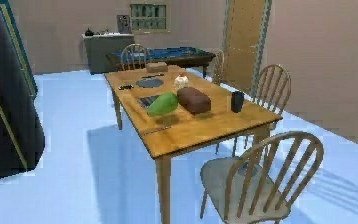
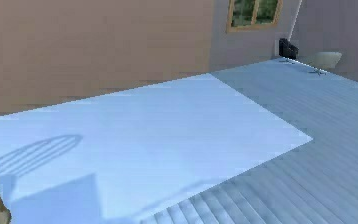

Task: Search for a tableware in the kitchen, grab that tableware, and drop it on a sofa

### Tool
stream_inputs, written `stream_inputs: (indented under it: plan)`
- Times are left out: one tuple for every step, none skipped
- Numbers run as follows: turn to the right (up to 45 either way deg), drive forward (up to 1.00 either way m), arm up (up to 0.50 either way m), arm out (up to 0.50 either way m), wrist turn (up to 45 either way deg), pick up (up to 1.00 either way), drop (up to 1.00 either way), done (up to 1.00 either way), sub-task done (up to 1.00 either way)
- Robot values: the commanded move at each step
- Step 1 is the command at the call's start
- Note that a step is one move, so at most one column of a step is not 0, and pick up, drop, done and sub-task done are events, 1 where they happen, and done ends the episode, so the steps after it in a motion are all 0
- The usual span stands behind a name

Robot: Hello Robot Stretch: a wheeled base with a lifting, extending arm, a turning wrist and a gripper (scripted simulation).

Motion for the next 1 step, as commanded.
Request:
stream_inputs:
  plan:
    - [0.0, 0.15, 0.00, 0.00, 0.0, 0.00, 0.00, 0.00, 0.00]
